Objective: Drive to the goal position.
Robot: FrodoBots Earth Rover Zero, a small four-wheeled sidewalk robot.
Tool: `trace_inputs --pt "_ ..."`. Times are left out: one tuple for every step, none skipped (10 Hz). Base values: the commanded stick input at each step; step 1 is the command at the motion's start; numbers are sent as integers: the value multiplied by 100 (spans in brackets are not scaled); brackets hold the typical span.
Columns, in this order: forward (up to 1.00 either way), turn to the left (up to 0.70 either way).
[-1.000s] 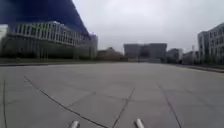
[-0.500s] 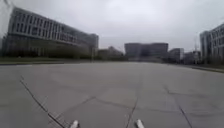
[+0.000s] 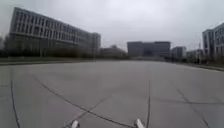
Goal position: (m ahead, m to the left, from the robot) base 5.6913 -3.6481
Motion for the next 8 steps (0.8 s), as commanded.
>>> trace_inputs --pt "100 -40" --pt "100 -40" --pt "100 -40" --pt "100 -40" --pt "100 -40" --pt "100 -40" --pt "100 -40" --pt "100 -40"
